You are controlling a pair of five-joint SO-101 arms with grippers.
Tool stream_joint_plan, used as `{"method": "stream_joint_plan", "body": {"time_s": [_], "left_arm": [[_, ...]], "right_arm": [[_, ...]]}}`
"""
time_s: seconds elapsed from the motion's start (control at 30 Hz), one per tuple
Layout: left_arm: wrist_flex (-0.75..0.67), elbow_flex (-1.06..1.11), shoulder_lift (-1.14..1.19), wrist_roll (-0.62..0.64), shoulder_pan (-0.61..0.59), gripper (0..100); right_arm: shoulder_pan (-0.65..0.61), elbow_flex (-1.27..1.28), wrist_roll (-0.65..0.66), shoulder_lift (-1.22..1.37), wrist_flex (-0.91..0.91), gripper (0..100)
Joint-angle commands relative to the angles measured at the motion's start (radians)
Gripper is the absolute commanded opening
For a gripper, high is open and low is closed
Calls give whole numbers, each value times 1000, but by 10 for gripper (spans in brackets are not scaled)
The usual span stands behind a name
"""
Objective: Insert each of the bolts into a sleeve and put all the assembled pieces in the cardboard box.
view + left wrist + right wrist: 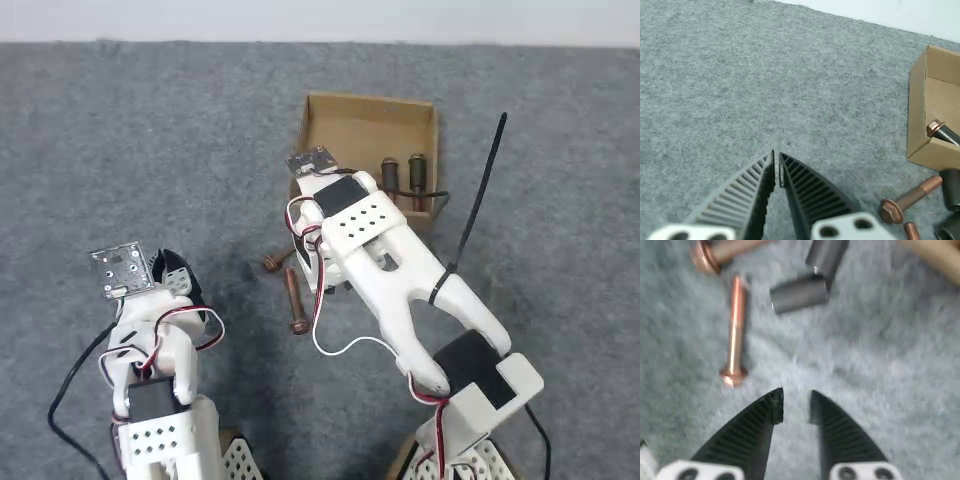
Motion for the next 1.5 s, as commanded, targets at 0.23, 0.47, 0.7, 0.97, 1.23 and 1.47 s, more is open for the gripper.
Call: {"method": "stream_joint_plan", "body": {"time_s": [0.23, 0.47, 0.7, 0.97, 1.23, 1.47], "left_arm": [[-5, -15, -14, -11, 6, 12], [-5, -15, -15, -11, 6, 13], [-5, -15, -17, -11, 6, 13], [-5, -15, -18, -11, 6, 13], [-5, -15, -18, -11, 6, 13], [-5, -15, -18, -11, 6, 13]], "right_arm": [[54, -31, -9, 99, -280, 116], [119, -198, -8, 274, -308, 113], [116, -315, -11, 383, -297, 113], [119, -362, -12, 410, -275, 113], [101, -376, -12, 526, -297, 113], [111, -387, -12, 527, -289, 0]]}}
